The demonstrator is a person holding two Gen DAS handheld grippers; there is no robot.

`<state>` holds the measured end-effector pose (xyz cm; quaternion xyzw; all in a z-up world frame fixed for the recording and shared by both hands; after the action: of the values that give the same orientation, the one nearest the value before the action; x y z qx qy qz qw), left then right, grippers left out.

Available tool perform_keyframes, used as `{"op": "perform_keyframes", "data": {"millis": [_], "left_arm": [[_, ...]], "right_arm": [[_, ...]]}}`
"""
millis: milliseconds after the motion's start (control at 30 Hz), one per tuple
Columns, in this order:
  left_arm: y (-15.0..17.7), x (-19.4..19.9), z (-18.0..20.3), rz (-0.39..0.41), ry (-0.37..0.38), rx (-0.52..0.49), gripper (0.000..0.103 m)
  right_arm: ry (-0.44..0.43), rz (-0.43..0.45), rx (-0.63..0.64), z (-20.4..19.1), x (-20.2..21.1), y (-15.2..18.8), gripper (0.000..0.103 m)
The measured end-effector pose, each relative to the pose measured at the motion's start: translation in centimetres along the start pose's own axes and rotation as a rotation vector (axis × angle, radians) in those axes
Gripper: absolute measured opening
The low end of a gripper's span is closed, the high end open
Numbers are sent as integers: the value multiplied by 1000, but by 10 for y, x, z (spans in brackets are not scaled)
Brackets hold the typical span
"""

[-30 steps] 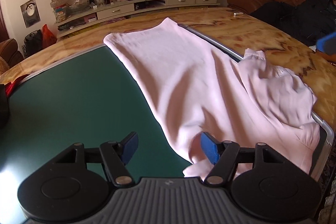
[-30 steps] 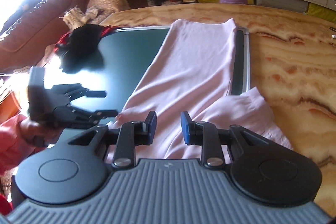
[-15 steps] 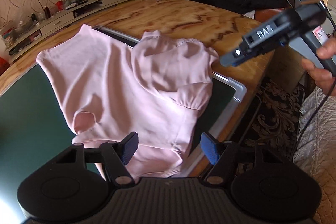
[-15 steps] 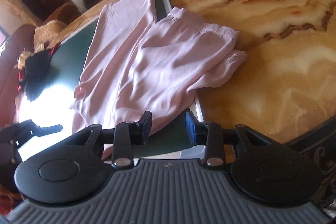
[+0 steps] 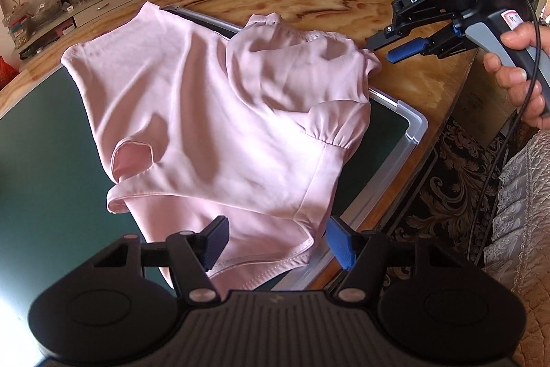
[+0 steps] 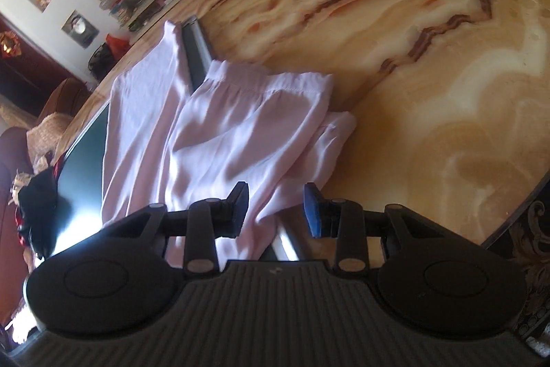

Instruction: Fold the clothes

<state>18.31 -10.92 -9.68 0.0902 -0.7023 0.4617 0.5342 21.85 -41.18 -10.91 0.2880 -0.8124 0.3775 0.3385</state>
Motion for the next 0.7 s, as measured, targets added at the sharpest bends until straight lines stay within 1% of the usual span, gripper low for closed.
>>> {"op": "perform_keyframes", "data": {"millis": [133, 200, 367, 533, 700], "left_arm": [[0, -4, -1, -5, 8, 8, 69], [1, -6, -1, -10, 15, 12, 69], [2, -9, -1, -23, 32, 15, 68], [3, -11, -3, -33, 49, 33, 68], [4, -12, -2, -40, 52, 26, 67]], "right_arm": [[59, 16, -63, 21, -9, -15, 41], [64, 4, -105, 31, -17, -19, 41], [28, -12, -184, 44, -31, -21, 41], [-49, -33, -279, 57, -44, -17, 41], [-72, -32, -296, 58, -50, -19, 41]]}}
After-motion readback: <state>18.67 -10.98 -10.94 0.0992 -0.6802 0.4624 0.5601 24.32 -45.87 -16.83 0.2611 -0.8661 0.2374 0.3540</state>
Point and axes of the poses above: each gripper's, at about its wrist camera, not at the fingertips, and x roughly against the way its jaws point, z to its right, y to its underside, the point moved 3 cm from there along -x, roughly the way its jaws point
